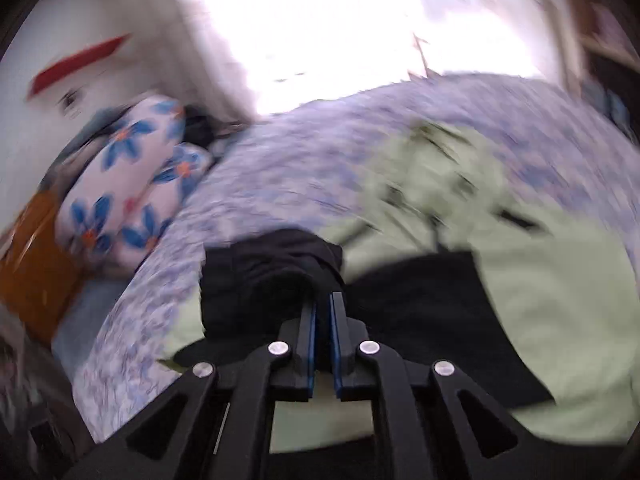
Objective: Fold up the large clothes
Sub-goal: 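Fold the green side panel inward over the sleeves with the right tool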
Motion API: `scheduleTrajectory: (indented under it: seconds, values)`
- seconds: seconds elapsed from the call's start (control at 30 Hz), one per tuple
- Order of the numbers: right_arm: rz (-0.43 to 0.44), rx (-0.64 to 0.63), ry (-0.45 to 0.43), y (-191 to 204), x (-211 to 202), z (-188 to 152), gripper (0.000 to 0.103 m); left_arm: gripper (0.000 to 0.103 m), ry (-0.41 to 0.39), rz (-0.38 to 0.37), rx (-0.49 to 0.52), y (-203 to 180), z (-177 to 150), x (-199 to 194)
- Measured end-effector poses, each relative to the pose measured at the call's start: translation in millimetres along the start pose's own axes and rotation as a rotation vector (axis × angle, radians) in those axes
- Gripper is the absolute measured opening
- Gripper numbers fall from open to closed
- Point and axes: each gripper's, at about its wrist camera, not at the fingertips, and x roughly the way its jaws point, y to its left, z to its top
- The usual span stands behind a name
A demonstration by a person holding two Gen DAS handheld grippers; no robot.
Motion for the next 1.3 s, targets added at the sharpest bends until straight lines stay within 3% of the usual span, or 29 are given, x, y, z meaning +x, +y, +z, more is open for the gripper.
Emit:
scheduleTrajectory:
  seconds: [0.07,0.17,0.3,0.47,0.6,0.87,0.97,1.07,1.13,1.2,1.3]
  values:
    - [-0.098,0.035,0.132,-40.4,14.7,-21.4,0.020,0.080,0.009,-0.004,0.007,-1.5,-1.0,3.4]
    - [-0.144,0.069,0.234,-83.3,18.6,-53.4,0.021,0.080,0.022,-0.001,0.031,-8.8,-2.0,8.8]
    - [-0.103,0.097,0.198,-105.3,-0.9,-59.4,0.024,0.080,0.031,0.001,0.041,-17.8,0.0,14.2]
    - [-0.040,0.173,0.134,-119.6,-2.6,-28.3,0.029,0.080,0.029,-0.003,0.049,-29.0,3.4,16.6]
    - [-0.057,0.204,0.088,-137.0,8.1,2.5,0.029,0.080,0.031,0.012,0.067,-33.6,3.4,18.1]
    - [-0.036,0.235,0.213,-162.4,69.0,38.2,0.029,0.080,0.016,0.033,0.113,-35.9,29.1,28.4]
    - [-0.054,0.195,0.215,-153.4,82.4,42.8,0.035,0.080,-0.002,0.032,0.122,-38.6,53.7,34.7]
    - [-0.067,0.117,0.206,-139.2,92.2,44.0,0.048,0.080,-0.045,0.052,0.120,-40.9,83.0,43.6]
    - [-0.109,0.045,0.199,-127.9,97.6,44.2,0.047,0.080,-0.058,0.081,0.127,-42.8,96.1,52.2]
    - [-0.160,-0.047,0.199,-114.3,97.2,47.3,0.028,0.080,-0.058,0.112,0.129,-43.8,108.3,63.6]
    - [-0.144,-0.084,0.100,-102.8,70.2,58.5,0.021,0.080,-0.046,0.122,0.120,-43.5,120.2,78.1]
